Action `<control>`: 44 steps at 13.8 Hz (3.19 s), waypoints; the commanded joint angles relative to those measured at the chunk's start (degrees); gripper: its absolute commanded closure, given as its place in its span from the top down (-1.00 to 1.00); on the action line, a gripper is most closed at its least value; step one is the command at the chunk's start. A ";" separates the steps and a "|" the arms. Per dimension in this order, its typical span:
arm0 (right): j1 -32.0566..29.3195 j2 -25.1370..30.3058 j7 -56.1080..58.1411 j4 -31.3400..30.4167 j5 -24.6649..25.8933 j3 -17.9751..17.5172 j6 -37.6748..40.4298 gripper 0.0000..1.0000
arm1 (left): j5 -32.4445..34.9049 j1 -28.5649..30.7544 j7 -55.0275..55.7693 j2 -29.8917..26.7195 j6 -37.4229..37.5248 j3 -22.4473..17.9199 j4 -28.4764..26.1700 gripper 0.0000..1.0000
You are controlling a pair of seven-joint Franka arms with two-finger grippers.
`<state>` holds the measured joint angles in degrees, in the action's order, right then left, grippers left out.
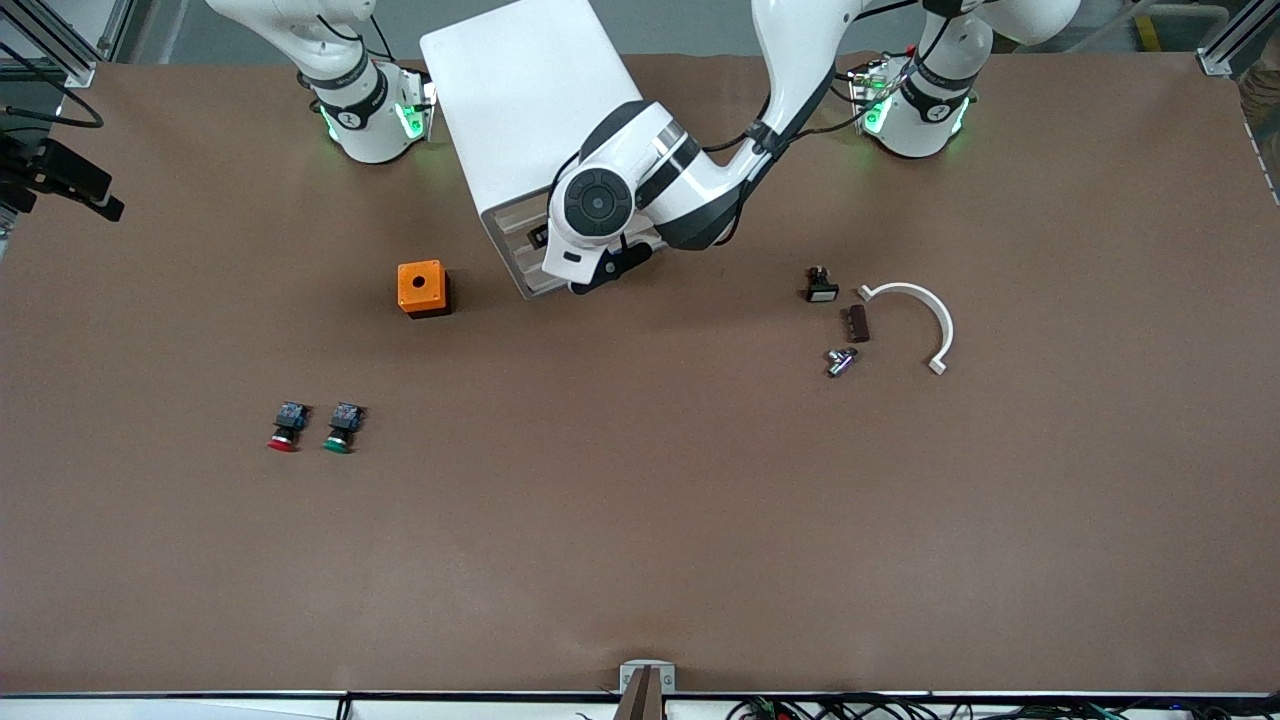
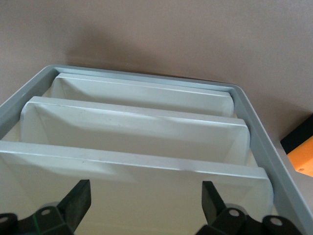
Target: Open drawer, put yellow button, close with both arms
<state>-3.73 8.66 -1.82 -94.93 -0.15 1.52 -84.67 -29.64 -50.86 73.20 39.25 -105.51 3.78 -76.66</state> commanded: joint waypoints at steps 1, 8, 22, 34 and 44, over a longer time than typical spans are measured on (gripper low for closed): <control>-0.05 0.92 -0.55 0.27 -1.87 1.55 0.82 1.00 | -1.48 0.23 0.81 -0.31 1.98 0.70 0.37 1.00; 0.21 1.44 -0.03 0.18 -1.87 1.47 1.53 1.00 | -0.86 0.76 -0.34 0.13 0.40 -3.33 1.16 1.00; 0.30 1.88 4.63 1.50 -1.87 1.11 -1.11 1.00 | 3.77 15.59 -26.57 -9.35 6.33 -18.28 2.92 1.00; 0.12 2.06 4.72 0.89 -1.78 1.47 0.56 1.00 | 18.19 40.48 -76.71 -30.34 29.76 -18.20 -7.24 1.00; 0.21 2.15 4.72 0.89 -1.52 1.12 0.83 1.00 | 28.85 39.96 -74.35 -46.99 11.91 -12.84 -27.42 1.00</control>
<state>-3.49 10.04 2.12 -93.73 -1.26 2.90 -84.03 -2.29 -10.51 -2.34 -9.43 -93.04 -10.31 -106.72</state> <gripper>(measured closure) 0.000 0.000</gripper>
